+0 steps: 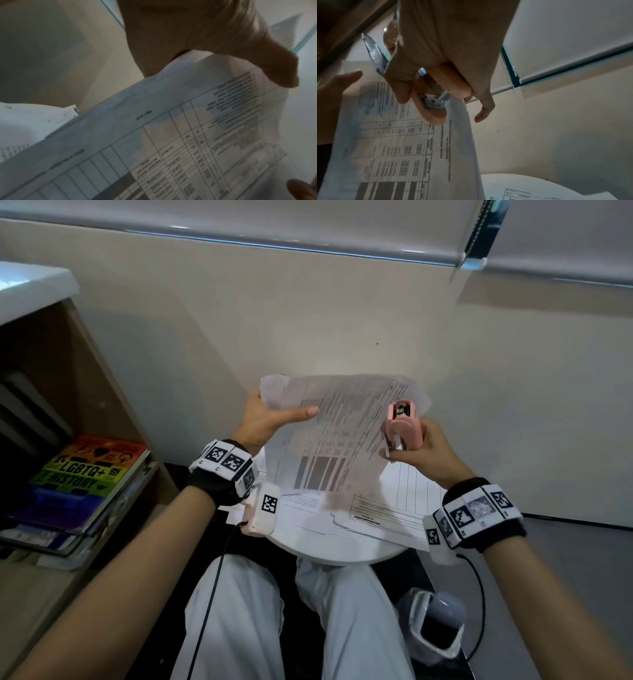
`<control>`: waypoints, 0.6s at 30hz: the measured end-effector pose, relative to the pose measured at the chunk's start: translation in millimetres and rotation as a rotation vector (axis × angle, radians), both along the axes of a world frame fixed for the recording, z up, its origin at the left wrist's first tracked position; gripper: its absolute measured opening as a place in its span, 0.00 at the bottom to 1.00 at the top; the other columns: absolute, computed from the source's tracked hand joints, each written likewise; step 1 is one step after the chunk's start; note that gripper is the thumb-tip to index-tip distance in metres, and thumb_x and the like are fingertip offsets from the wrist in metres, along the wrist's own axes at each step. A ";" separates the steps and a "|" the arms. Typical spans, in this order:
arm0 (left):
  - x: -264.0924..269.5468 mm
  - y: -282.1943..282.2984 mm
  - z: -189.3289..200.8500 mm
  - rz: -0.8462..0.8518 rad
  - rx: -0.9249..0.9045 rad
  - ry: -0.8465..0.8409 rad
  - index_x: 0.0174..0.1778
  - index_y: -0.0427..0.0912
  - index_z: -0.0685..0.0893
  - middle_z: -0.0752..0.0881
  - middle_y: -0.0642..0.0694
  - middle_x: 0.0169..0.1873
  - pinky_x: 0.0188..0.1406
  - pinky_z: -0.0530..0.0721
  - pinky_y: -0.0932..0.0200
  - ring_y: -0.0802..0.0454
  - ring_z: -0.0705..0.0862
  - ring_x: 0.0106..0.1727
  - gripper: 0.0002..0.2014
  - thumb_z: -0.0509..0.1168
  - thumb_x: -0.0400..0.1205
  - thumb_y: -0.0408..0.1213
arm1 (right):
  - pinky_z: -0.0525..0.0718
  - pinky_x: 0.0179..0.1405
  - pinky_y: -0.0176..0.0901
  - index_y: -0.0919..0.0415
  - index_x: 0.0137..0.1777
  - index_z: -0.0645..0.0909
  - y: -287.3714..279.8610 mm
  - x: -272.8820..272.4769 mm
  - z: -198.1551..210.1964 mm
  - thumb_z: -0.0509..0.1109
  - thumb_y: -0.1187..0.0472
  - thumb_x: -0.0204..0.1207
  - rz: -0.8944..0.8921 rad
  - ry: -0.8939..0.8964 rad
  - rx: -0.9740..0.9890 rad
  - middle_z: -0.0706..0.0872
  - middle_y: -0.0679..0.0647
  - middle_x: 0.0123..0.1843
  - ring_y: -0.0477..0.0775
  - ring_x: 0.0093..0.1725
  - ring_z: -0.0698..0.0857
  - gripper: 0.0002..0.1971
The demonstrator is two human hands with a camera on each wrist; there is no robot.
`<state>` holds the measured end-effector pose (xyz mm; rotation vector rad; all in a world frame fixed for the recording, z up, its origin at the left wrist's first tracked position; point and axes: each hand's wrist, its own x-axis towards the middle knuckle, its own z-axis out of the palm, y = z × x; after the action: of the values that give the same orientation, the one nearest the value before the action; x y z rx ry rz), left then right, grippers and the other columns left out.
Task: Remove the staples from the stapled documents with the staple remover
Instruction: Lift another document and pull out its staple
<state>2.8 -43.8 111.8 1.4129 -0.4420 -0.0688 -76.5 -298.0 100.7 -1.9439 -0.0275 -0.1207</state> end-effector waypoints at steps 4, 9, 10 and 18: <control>4.0 -1.4 -4.5 0.067 -0.057 -0.011 0.43 0.47 0.75 0.84 0.56 0.35 0.34 0.85 0.69 0.65 0.86 0.36 0.25 0.79 0.54 0.39 | 0.84 0.46 0.48 0.53 0.42 0.80 2.6 2.0 -0.1 0.78 0.78 0.64 -0.016 -0.045 -0.033 0.83 0.58 0.44 0.53 0.43 0.83 0.19; 10.4 4.7 -19.2 0.272 -0.080 0.006 0.54 0.37 0.80 0.88 0.48 0.45 0.41 0.87 0.67 0.62 0.89 0.43 0.18 0.77 0.70 0.28 | 0.86 0.42 0.39 0.62 0.49 0.81 -4.6 4.8 -2.9 0.78 0.78 0.64 -0.059 -0.051 0.021 0.85 0.54 0.43 0.49 0.42 0.84 0.17; 9.9 4.7 -24.4 0.295 -0.063 0.009 0.57 0.32 0.81 0.89 0.46 0.47 0.43 0.87 0.65 0.60 0.90 0.45 0.17 0.74 0.74 0.29 | 0.85 0.40 0.38 0.66 0.50 0.82 -3.2 4.9 -4.1 0.78 0.79 0.65 -0.054 -0.058 0.004 0.85 0.57 0.45 0.50 0.42 0.84 0.16; 8.9 -12.0 -24.3 0.344 0.016 -0.024 0.67 0.44 0.70 0.82 0.46 0.54 0.57 0.78 0.64 0.56 0.82 0.54 0.14 0.48 0.89 0.45 | 0.86 0.46 0.44 0.69 0.55 0.80 6.4 15.7 0.0 0.77 0.78 0.65 -0.153 -0.110 0.067 0.83 0.51 0.42 0.45 0.42 0.83 0.18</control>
<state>11.7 -55.8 87.6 1.4882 -0.2135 0.2237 -60.8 -291.6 100.7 -1.8699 0.0519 -0.3263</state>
